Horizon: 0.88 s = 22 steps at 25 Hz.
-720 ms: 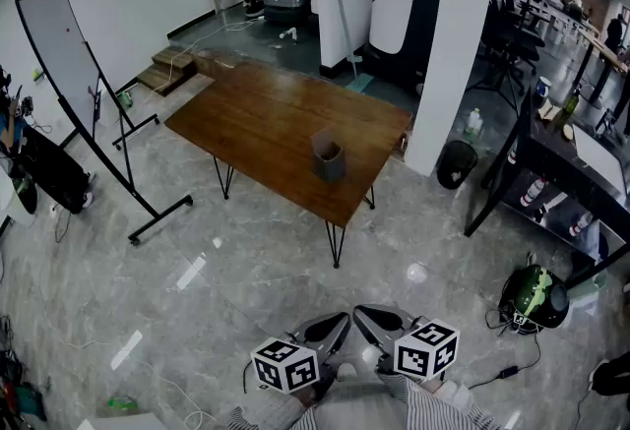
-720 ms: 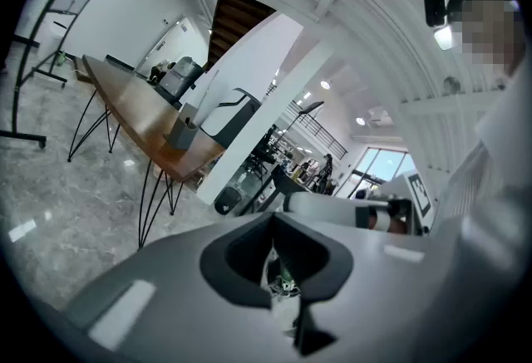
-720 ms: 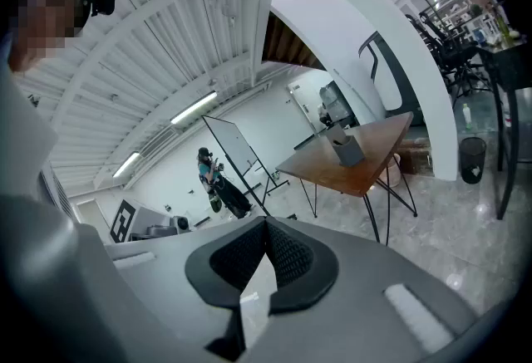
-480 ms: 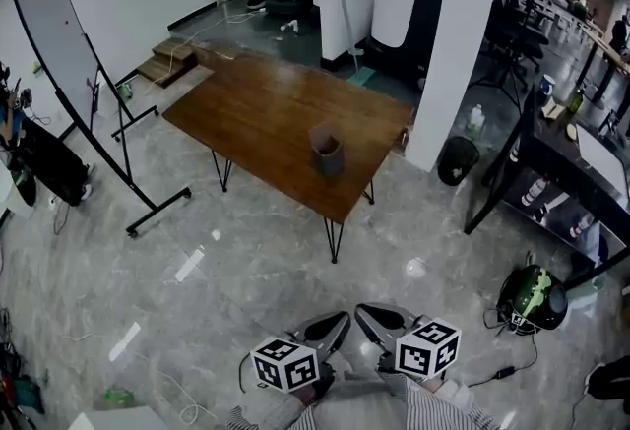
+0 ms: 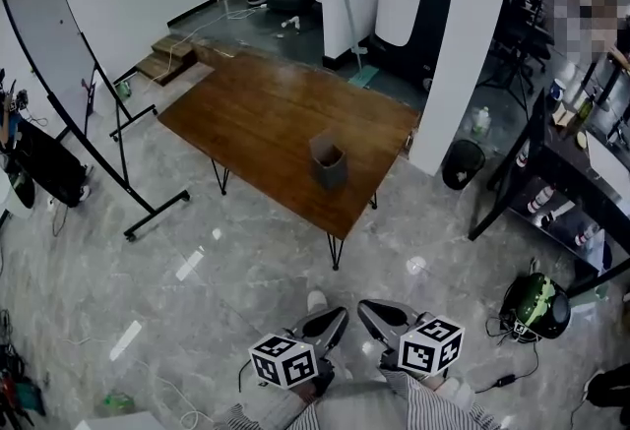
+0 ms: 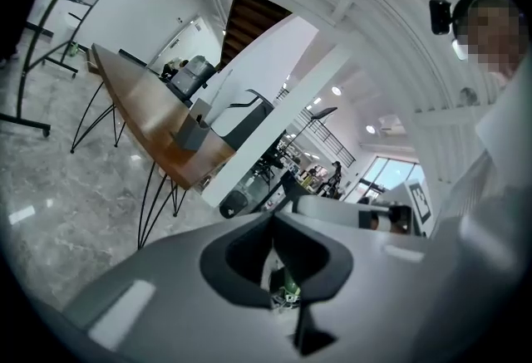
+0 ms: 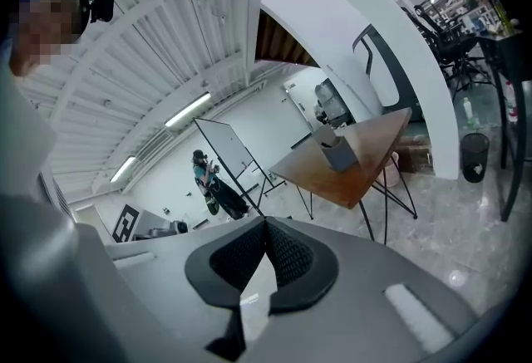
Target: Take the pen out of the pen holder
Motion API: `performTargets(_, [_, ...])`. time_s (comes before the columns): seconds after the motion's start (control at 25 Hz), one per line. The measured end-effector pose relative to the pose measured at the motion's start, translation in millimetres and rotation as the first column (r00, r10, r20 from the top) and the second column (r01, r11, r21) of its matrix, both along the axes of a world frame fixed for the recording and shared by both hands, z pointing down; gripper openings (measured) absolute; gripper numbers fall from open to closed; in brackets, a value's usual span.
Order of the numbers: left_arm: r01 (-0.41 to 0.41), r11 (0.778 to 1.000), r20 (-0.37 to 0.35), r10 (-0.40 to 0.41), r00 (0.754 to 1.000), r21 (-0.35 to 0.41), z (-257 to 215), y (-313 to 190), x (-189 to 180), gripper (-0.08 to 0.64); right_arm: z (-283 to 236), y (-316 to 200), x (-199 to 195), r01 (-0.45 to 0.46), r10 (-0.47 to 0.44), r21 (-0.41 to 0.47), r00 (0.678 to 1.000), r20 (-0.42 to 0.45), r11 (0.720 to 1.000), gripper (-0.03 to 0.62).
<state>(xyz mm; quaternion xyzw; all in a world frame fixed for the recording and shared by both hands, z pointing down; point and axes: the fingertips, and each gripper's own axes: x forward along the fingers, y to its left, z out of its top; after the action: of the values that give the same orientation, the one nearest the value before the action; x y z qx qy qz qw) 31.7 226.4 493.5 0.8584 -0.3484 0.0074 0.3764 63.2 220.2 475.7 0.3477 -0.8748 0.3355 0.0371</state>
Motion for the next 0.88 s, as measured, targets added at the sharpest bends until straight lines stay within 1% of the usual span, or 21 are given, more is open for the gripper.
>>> performTargets(0.16, [0.009, 1.000, -0.017, -0.009, 1.000, -0.007, 0, -48, -8, 0.008, -1, -47, -7, -0.004, 0.004, 0.008, 1.000, -0.002, 1.000, 0.000])
performTargets(0.44, [-0.013, 1.000, -0.003, 0.013, 1.000, -0.019, -7, -143, -26, 0.008, -10, -141, -30, -0.012, 0.012, 0.009, 1.000, -0.005, 1.000, 0.000])
performTargets(0.68, [-0.028, 0.999, -0.011, 0.027, 1.000, -0.025, -13, -227, -42, 0.008, -20, -228, -38, -0.058, 0.058, 0.025, 0.998, 0.003, 0.998, 0.000])
performTargets(0.88, [-0.034, 0.999, -0.021, 0.033, 0.999, -0.033, -13, -272, -54, 0.008, -20, -272, -46, -0.085, 0.085, 0.020, 0.996, -0.005, 0.996, 0.000])
